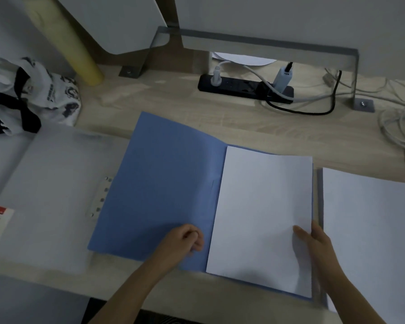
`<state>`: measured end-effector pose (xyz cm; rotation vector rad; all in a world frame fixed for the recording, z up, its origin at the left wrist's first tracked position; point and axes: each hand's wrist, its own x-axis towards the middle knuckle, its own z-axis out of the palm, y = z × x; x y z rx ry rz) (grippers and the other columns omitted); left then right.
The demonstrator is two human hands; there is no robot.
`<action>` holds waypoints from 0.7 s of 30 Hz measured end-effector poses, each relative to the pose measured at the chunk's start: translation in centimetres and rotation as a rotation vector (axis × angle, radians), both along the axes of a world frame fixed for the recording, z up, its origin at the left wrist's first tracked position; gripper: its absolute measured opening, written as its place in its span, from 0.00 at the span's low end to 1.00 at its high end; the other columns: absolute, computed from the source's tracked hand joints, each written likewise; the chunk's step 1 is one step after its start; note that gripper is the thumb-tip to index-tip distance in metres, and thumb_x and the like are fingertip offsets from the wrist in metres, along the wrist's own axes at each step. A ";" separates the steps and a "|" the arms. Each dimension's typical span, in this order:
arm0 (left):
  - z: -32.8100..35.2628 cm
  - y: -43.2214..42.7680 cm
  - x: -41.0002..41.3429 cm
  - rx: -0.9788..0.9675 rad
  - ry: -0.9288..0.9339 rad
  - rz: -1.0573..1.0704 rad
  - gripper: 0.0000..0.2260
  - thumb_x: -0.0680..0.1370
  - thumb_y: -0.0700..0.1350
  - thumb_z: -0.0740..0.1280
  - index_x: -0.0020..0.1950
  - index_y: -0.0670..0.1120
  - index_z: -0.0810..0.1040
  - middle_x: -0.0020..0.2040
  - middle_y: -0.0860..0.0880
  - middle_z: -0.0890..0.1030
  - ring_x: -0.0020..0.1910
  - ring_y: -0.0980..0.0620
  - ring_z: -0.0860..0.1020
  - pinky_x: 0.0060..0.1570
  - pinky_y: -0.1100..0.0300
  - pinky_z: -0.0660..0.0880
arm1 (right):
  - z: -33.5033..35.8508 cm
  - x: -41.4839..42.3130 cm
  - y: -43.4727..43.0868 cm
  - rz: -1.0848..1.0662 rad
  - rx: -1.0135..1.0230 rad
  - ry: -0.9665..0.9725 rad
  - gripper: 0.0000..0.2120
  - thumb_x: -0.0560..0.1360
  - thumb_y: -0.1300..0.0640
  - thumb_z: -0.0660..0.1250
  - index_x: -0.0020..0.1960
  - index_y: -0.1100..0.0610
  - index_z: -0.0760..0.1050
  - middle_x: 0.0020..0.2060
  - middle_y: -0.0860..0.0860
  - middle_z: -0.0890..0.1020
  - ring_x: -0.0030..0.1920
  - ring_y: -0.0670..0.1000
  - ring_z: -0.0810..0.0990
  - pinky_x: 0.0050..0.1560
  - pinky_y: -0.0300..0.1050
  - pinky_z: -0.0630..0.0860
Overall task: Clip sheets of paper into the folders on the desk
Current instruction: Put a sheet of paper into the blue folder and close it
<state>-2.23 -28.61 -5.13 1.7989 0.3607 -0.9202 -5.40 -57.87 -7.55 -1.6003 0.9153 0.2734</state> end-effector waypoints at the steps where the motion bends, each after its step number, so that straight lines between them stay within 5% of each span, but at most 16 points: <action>1: 0.0 0.2 -0.4 0.000 0.026 -0.021 0.13 0.80 0.37 0.55 0.41 0.46 0.75 0.38 0.50 0.80 0.37 0.56 0.79 0.38 0.65 0.74 | 0.0 0.0 0.1 -0.010 -0.003 -0.006 0.16 0.76 0.58 0.63 0.63 0.54 0.72 0.58 0.55 0.78 0.58 0.59 0.76 0.65 0.61 0.69; 6: 0.0 1.9 -2.7 0.025 0.257 -0.069 0.21 0.81 0.49 0.56 0.34 0.42 0.78 0.27 0.48 0.82 0.26 0.54 0.80 0.26 0.65 0.73 | -0.1 -0.5 0.6 -0.024 0.004 -0.019 0.15 0.76 0.60 0.63 0.62 0.54 0.73 0.58 0.56 0.79 0.57 0.59 0.77 0.64 0.60 0.70; 10: -0.5 3.2 -5.4 0.097 0.337 -0.013 0.23 0.79 0.54 0.57 0.33 0.42 0.80 0.28 0.46 0.83 0.26 0.52 0.81 0.24 0.67 0.73 | -0.1 -0.4 0.7 -0.012 -0.004 -0.036 0.16 0.76 0.59 0.62 0.64 0.55 0.71 0.59 0.56 0.78 0.58 0.59 0.75 0.63 0.59 0.70; 16: -1.6 2.2 -8.2 0.065 -0.007 0.430 0.09 0.76 0.48 0.66 0.45 0.42 0.79 0.38 0.48 0.83 0.39 0.51 0.81 0.38 0.61 0.77 | -0.3 -0.2 0.9 0.010 -0.033 -0.054 0.17 0.77 0.60 0.61 0.65 0.59 0.70 0.59 0.57 0.76 0.59 0.60 0.74 0.61 0.55 0.70; 21: -2.2 0.0 -9.1 0.140 -0.173 0.376 0.04 0.74 0.47 0.68 0.48 0.51 0.78 0.45 0.55 0.81 0.48 0.55 0.78 0.53 0.60 0.71 | -0.2 0.1 0.9 0.037 -0.031 -0.051 0.17 0.77 0.60 0.61 0.66 0.59 0.69 0.61 0.58 0.75 0.59 0.62 0.73 0.63 0.60 0.69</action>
